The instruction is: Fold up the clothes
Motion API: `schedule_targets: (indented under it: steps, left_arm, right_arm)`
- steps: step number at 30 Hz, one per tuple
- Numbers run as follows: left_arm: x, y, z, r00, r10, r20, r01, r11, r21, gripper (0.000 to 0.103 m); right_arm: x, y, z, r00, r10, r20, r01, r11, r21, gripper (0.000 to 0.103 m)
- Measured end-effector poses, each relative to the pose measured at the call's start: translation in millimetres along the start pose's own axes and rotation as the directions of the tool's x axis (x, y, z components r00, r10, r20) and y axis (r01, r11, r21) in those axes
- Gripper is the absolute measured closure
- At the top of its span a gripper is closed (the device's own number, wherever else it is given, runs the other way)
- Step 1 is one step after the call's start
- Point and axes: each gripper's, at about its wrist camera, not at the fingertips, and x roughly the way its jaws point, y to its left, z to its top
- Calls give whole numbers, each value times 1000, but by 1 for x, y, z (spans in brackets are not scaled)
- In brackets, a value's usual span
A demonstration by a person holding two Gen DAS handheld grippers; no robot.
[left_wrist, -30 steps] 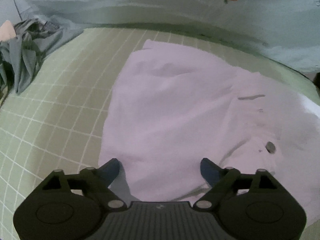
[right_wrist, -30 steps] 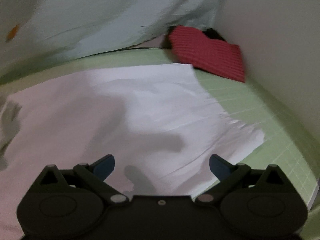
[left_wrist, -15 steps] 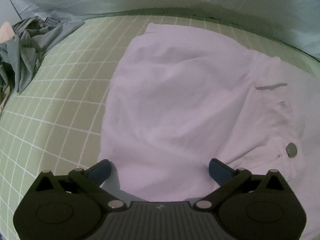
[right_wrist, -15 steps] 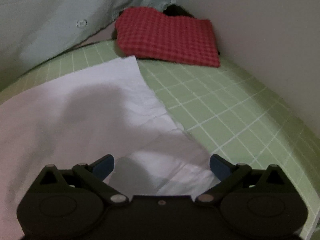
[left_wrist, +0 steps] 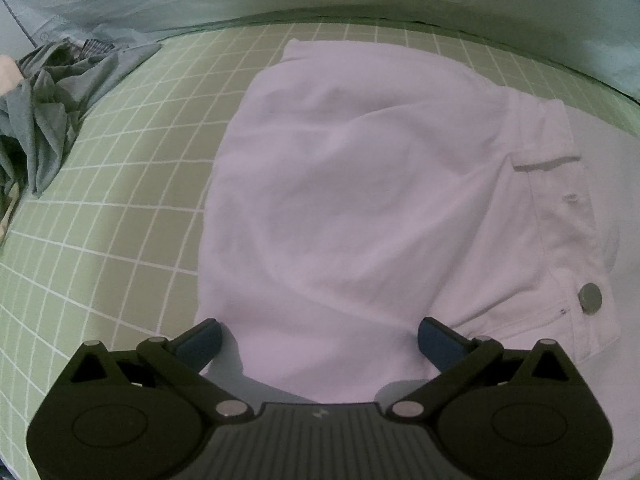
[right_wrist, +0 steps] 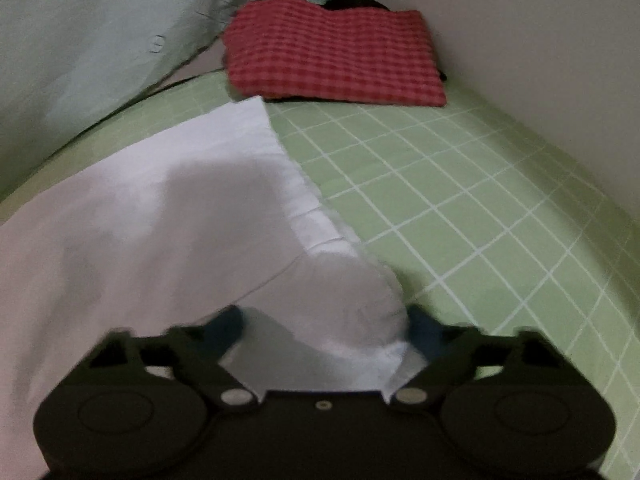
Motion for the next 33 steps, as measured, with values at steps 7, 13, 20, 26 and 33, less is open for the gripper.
schedule_targets:
  steps: [7, 13, 20, 26, 33]
  left_arm:
    - [2, 5, 0, 1000, -22, 3, 22, 999, -28, 0]
    - [2, 12, 3, 998, -60, 2, 60, 996, -64, 0]
    - [-32, 30, 3, 979, -172, 112, 178, 983, -49, 0]
    - [-56, 53, -13, 974, -167, 153, 175, 984, -40, 0]
    - [-65, 95, -38, 979, -145, 145, 144, 989, 17, 0]
  right_arm:
    - [-5, 17, 1, 998, 69, -7, -70, 997, -40, 92]
    - [-32, 46, 10, 997, 49, 53, -41, 990, -132, 93]
    - [-94, 119, 12, 966, 188, 177, -132, 949, -287, 93]
    - [-129, 211, -29, 934, 326, 143, -248, 885, -395, 93]
    - [-111, 296, -126, 951, 300, -78, -297, 815, -497, 81]
